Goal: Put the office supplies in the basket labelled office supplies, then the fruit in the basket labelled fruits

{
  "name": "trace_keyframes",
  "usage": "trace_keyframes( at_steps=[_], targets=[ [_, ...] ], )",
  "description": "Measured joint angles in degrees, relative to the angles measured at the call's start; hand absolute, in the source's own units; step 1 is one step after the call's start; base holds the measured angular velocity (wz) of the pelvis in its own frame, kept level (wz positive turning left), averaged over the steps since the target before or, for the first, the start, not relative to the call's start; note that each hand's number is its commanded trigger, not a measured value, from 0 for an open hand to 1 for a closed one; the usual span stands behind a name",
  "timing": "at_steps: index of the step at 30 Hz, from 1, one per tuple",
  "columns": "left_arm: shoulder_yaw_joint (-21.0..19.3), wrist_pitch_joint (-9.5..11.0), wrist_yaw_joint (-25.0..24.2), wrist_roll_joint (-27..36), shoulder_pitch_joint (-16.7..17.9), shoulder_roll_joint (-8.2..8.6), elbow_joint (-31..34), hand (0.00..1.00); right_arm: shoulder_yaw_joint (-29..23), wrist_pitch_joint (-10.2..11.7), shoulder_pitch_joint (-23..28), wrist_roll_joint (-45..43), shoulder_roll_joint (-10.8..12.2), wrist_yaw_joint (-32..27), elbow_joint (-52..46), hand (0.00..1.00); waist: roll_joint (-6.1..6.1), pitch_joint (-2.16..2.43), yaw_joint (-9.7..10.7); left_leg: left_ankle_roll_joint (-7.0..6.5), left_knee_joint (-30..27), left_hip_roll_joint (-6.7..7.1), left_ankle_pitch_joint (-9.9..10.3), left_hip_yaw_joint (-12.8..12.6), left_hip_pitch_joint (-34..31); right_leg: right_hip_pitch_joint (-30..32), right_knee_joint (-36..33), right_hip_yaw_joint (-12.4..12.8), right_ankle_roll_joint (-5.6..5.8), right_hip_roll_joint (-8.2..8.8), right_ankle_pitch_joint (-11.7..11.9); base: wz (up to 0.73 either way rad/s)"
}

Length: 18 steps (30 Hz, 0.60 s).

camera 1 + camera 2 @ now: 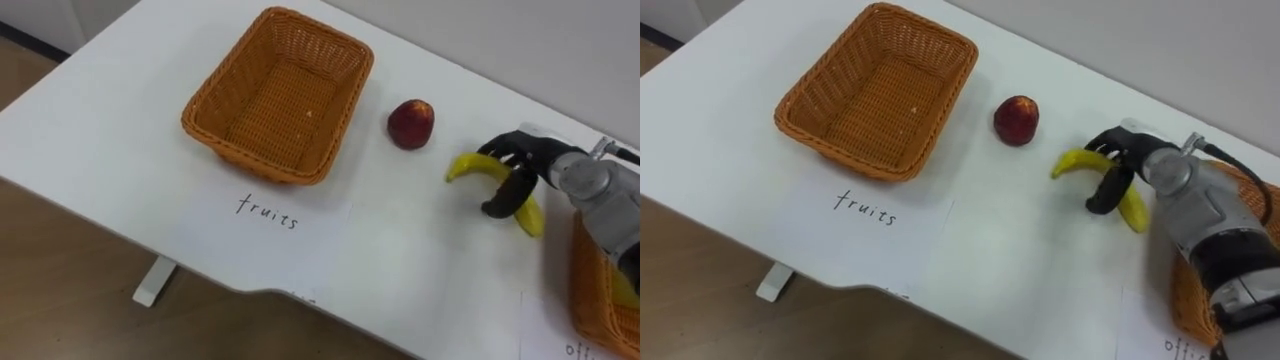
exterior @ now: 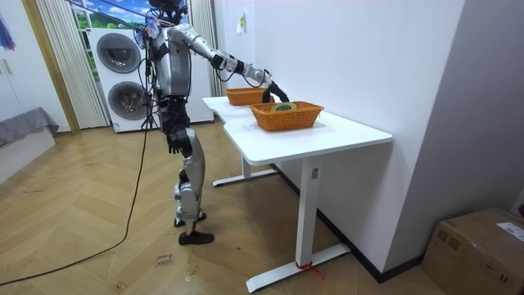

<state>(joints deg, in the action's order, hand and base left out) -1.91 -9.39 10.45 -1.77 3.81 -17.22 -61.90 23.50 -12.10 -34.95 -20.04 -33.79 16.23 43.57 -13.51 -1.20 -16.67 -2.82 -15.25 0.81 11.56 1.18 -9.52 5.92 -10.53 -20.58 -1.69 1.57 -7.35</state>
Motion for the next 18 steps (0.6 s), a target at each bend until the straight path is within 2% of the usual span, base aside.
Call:
trace_keyframes(
  at_steps=[7,8,9,18],
  targets=[
    [-0.1,0.22,-0.03,-0.02,-0.26,-0.04,-0.02,0.0,0.42,0.01,0.36,-0.77,-0.08,1.07,0.06,1.0,0.13,-0.1,-0.56,-0.01,0.51,-0.01,-0.01,-0.04,0.12,0.07,0.15,0.04,0.0,-0.03,0.0,0.0],
    [-0.1,0.24,-0.03,-0.02,-0.32,-0.05,-0.02,0.0,0.5,0.02,0.39,-0.77,-0.08,1.39,0.14,1.0,0.1,-0.09,-0.7,-0.01,0.5,-0.02,-0.01,-0.08,0.21,0.1,0.18,0.05,0.0,0.12,0.0,0.0],
    [-0.1,0.29,-0.04,-0.01,-0.31,-0.05,-0.02,0.0,0.5,0.03,0.39,-0.73,-0.08,1.49,0.14,1.0,-0.2,0.13,-0.76,-0.01,0.5,-0.03,-0.01,-0.11,0.27,0.11,0.18,0.08,0.0,0.22,0.0,0.0],
    [-0.14,1.32,-0.94,-0.02,-0.3,-0.05,-0.08,0.0,0.48,0.18,0.36,-0.19,-0.32,2.26,0.08,1.0,-0.68,0.19,-0.83,0.02,0.49,-0.01,-0.04,-0.25,0.22,-0.01,0.72,0.12,0.0,0.18,0.0,0.0]
  ],
)
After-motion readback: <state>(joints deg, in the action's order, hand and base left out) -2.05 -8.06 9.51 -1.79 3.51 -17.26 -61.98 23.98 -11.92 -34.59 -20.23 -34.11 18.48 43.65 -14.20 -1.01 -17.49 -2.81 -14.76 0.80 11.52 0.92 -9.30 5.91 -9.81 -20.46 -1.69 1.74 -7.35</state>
